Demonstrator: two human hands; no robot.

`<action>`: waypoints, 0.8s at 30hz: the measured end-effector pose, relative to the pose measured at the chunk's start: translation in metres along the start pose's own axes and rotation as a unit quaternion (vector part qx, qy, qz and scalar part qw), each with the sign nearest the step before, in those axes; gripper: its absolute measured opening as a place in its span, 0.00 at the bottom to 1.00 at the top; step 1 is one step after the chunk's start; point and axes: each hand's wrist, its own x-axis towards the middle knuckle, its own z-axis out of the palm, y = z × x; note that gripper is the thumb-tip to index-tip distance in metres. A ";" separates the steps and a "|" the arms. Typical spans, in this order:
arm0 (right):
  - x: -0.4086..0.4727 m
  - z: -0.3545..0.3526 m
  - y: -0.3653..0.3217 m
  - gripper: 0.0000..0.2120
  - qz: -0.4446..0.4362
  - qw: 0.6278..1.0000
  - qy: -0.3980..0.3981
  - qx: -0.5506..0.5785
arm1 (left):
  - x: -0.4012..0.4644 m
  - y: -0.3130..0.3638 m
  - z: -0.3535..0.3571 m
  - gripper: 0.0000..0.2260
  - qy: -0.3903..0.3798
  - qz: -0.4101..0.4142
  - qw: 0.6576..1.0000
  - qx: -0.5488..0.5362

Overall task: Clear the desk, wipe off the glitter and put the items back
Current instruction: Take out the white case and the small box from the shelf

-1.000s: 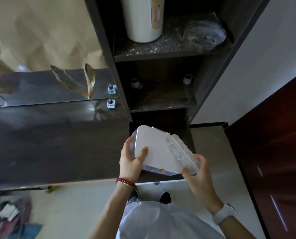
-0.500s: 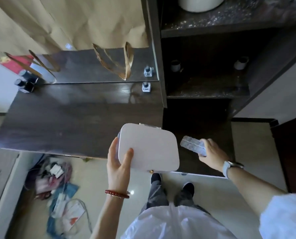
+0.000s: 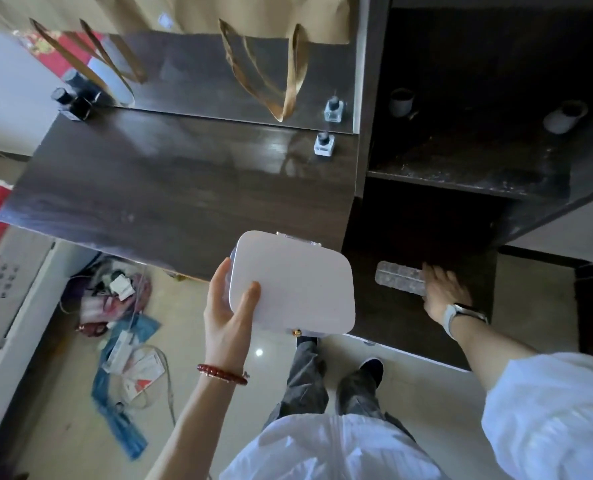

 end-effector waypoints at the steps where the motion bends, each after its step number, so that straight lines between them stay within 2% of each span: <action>1: 0.000 -0.002 -0.001 0.33 0.005 1.000 -0.003 0.005 | 0.001 0.000 0.000 0.28 -0.002 0.000 1.000 0.002; 3: -0.004 -0.006 -0.007 0.34 0.014 1.000 0.006 0.024 | 0.003 0.001 0.002 0.27 -0.005 0.001 1.000 0.001; 5: -0.011 -0.012 -0.018 0.32 0.007 0.996 0.047 0.072 | 0.005 0.003 0.005 0.27 -0.008 0.004 1.000 -0.007; 7: -0.026 -0.022 -0.034 0.25 -0.020 0.971 0.124 0.202 | 0.007 0.005 0.007 0.27 -0.011 0.002 1.000 -0.017; 9: -0.050 -0.045 -0.055 0.17 -0.015 0.908 0.175 0.380 | 0.012 0.004 0.009 0.28 -0.017 -0.008 1.000 -0.023; 12: -0.091 -0.085 -0.089 0.15 -0.013 0.800 0.140 0.584 | 0.019 0.007 0.012 0.32 -0.025 -0.030 0.998 -0.040; 13: -0.102 -0.095 -0.099 0.15 -0.025 0.784 0.126 0.608 | 0.022 0.010 0.013 0.34 -0.030 -0.036 0.998 -0.048; 16: -0.113 -0.108 -0.123 0.16 -0.056 0.786 0.100 0.608 | 0.037 0.015 0.013 0.35 -0.053 -0.031 0.997 -0.050; 20: -0.107 -0.115 -0.158 0.22 -0.001 0.747 0.110 0.655 | 0.073 0.017 -0.001 0.29 -0.083 -0.022 0.995 -0.046; 24: -0.086 -0.115 -0.216 0.20 0.037 0.732 0.122 0.669 | 0.125 0.008 -0.033 0.24 -0.097 -0.021 0.993 -0.058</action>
